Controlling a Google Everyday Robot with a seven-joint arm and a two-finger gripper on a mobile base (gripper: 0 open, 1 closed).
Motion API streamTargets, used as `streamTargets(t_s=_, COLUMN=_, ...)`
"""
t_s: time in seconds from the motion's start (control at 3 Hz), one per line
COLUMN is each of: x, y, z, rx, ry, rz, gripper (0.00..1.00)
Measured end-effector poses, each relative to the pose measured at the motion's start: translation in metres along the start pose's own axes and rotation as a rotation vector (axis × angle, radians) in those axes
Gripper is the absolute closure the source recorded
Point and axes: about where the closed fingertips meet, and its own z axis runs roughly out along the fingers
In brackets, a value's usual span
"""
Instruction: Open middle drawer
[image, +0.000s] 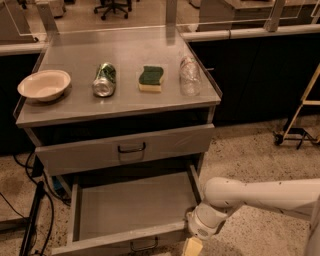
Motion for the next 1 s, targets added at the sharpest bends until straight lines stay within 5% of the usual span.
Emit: streamTargets(t_s=1.0, x=0.022, y=0.030, z=0.001, rx=-0.049, ry=-0.009, rz=0.002, gripper=0.00)
